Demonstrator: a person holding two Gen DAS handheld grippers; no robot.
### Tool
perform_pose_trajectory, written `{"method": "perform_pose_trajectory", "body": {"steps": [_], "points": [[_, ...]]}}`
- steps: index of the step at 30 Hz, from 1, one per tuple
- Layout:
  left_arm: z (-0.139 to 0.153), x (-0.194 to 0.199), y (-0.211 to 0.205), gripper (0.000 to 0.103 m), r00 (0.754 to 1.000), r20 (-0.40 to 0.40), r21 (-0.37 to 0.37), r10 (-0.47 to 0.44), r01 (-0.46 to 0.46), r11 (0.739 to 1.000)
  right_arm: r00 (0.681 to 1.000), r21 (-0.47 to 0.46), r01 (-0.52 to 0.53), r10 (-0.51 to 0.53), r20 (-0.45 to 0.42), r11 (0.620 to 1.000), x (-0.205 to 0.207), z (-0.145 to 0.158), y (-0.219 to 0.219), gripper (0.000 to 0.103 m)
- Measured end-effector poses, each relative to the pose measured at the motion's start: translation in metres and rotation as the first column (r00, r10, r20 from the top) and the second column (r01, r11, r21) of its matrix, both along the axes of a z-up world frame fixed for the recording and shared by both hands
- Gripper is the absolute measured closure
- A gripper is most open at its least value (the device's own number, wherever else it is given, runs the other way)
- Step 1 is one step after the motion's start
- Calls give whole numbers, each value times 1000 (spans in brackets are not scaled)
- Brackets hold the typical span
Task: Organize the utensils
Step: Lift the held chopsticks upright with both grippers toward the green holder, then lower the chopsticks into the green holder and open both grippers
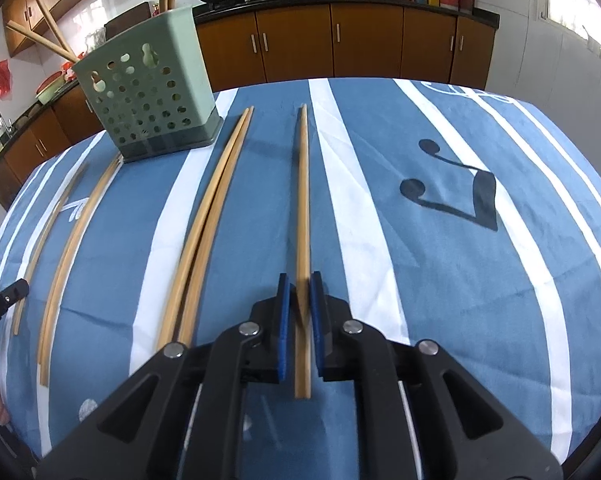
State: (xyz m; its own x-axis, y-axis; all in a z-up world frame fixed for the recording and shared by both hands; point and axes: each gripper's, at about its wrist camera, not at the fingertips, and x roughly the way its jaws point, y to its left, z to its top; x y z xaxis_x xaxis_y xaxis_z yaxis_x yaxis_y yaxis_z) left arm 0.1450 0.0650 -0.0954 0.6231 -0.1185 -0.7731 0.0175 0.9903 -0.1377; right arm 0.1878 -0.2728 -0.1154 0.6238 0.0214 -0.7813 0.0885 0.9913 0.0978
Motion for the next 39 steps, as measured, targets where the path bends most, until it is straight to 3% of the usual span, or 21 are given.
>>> {"method": "perform_pose_trajectory", "body": {"steps": [9, 12, 18, 27, 33, 39], "points": [[0, -7, -7, 96, 1000, 17, 63, -19, 18, 998, 1000, -2, 2, -2, 23, 1000, -5, 5, -3, 95], [9, -6, -3, 96, 999, 29, 51, -15, 13, 999, 996, 9, 12, -13, 86, 1000, -11, 23, -8, 95], [48, -10, 6, 96, 990, 141, 19, 2, -5, 1000, 977, 31, 31, -37, 212, 999, -20, 61, -20, 95], [89, -10, 13, 96, 966, 257, -22, 36, -31, 999, 945, 48, 49, -62, 320, 998, -25, 92, -28, 95], [122, -15, 22, 96, 935, 349, -74, 68, -44, 996, 898, 74, 49, -76, 434, 996, -34, 127, -33, 95], [143, -17, 24, 96, 912, 405, -79, 73, -44, 996, 872, 76, 46, -77, 483, 996, -37, 147, -35, 95]]}}
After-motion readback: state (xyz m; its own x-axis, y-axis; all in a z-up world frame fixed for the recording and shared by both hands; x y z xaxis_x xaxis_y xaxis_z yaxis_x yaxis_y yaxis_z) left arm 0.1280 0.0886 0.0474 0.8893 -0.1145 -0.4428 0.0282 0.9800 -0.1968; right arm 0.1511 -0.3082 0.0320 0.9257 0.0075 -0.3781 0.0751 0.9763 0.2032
